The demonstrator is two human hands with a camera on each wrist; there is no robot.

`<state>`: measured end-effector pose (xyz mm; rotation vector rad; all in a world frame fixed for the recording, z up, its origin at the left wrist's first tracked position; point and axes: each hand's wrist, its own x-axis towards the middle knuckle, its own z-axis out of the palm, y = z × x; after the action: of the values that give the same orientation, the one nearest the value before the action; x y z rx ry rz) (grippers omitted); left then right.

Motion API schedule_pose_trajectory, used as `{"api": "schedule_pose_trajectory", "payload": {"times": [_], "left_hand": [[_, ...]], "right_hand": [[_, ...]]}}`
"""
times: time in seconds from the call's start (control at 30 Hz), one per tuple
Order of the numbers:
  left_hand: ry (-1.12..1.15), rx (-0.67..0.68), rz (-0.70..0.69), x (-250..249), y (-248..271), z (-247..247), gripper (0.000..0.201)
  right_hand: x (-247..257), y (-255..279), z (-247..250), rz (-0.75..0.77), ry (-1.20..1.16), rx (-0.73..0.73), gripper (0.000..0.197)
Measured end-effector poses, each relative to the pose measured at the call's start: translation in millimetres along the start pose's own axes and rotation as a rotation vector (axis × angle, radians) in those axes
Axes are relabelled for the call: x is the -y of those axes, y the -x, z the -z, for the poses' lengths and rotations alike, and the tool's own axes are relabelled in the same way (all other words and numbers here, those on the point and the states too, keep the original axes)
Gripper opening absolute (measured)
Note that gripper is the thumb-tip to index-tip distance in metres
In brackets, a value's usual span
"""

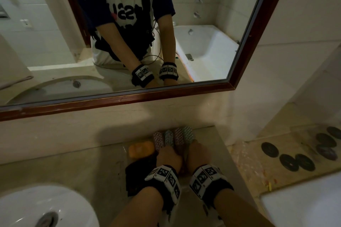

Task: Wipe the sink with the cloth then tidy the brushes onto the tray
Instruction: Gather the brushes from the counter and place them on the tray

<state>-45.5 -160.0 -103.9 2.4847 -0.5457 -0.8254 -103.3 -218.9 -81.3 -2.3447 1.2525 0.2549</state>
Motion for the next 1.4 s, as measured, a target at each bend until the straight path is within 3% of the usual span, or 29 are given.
{"api": "schedule_pose_trajectory", "payload": {"times": [0.13, 0.37, 0.5, 0.6, 0.73, 0.93, 1.13, 1.4], "left_hand": [[0.009, -0.001, 0.026, 2, 0, 0, 0.032], [-0.015, -0.012, 0.014, 4, -4, 4, 0.028], [0.024, -0.034, -0.066, 4, 4, 19, 0.029], [0.078, -0.094, -0.087, 7, 16, 38, 0.031], [0.186, -0.128, -0.052, 20, 40, 66, 0.034], [0.379, -0.154, -0.088, 47, 92, 107, 0.035], [0.370, -0.194, -0.091, 117, 133, 148, 0.021], [0.318, -0.328, 0.007, 262, 180, 230, 0.027]], "right_hand": [[2, 2, -1, 0.038, -0.078, -0.012, 0.040], [4, 0, 4, 0.025, 0.042, -0.006, 0.037], [5, 13, 15, -0.018, 0.153, -0.053, 0.032], [5, 27, 20, 0.059, 0.247, -0.096, 0.048], [20, 42, 47, -0.007, 0.176, -0.121, 0.029], [55, 83, 40, 0.105, 0.315, -0.094, 0.027], [115, 130, 19, 0.196, 0.374, -0.062, 0.024], [234, 215, -47, 0.396, 0.409, -0.121, 0.025]]}}
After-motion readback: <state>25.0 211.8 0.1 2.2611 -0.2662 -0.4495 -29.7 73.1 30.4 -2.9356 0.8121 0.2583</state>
